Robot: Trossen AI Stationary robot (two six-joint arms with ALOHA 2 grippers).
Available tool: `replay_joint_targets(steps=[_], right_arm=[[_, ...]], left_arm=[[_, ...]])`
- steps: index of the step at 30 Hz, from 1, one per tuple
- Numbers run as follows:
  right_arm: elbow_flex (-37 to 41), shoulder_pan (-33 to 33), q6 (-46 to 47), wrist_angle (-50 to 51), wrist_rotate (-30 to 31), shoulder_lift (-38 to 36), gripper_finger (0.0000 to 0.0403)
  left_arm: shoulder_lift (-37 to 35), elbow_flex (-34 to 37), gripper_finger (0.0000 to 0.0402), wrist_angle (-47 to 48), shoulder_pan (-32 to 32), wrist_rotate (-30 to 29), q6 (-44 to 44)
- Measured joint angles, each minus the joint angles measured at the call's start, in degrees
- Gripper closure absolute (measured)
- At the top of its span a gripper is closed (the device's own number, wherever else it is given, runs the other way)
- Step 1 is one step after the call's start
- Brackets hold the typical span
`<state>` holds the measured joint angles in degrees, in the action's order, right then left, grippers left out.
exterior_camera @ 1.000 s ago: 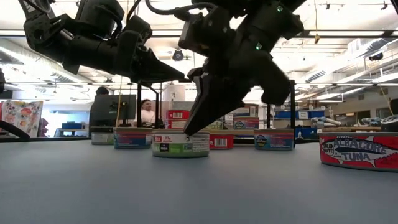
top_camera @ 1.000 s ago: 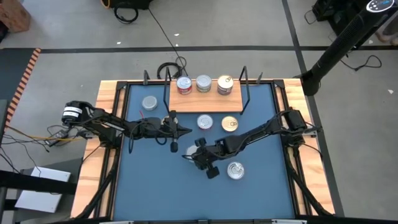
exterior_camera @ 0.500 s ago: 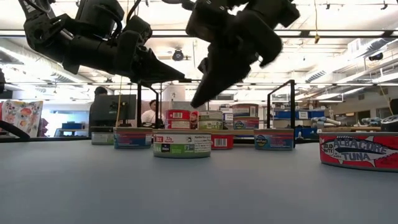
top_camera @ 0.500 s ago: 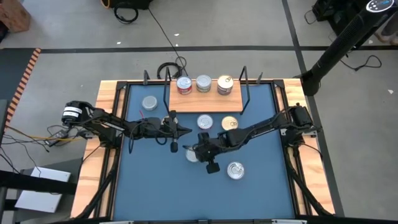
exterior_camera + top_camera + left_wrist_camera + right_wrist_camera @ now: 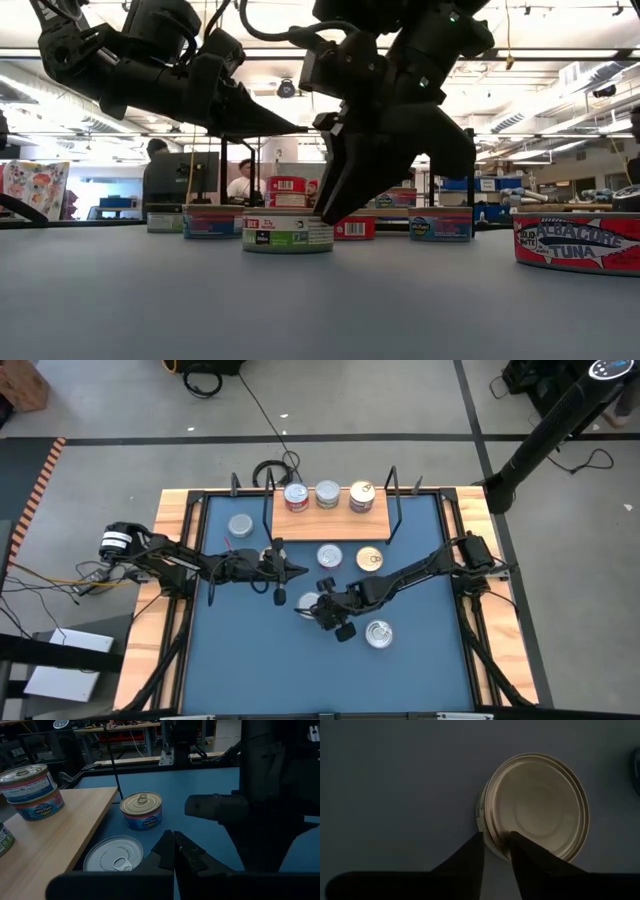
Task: Stack canned seafood by type on shelf
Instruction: Put the green tuna can aligned with the stacked green tuna can on the shelf
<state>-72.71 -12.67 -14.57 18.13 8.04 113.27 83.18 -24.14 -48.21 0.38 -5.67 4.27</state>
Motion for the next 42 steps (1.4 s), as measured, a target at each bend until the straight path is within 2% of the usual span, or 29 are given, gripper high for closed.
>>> replay_joint_targets(steps=[11,15,18,23,34,38,42], right_arm=[[0.1,0.1,-3.7,0.3,0.1,0.0,0.0363],[0.0,0.5,-1.2,0.6,-0.6,0.0,0.0384],[0.0,0.9,1.4,0.7,-3.3,-0.2,0.0397],[-1.6,2.0,6.8,3.0,-8.8,-0.2,0.0398],[-6.8,5.1,19.0,7.8,-16.8,0.1,0.0400],[-7.8,5.5,18.2,9.5,-18.0,0.1,0.0397],[-7.8,5.0,17.6,10.1,-18.1,0.1,0.0377]], left_arm=[[0.0,0.0,0.0400,0.0,0.0,0.0,0.0],[0.0,0.0,0.0400,0.1,0.0,0.0,0.0],[0.0,0.0,0.0400,0.1,0.0,0.1,0.0],[0.0,0.0,0.0400,0.1,0.0,0.1,0.0],[0.0,0.0,0.0400,0.2,0.0,0.1,0.0],[0.0,0.0,0.0400,0.2,0.0,0.1,-0.1],[0.0,0.0,0.0400,1.7,0.0,0.3,-1.6]])
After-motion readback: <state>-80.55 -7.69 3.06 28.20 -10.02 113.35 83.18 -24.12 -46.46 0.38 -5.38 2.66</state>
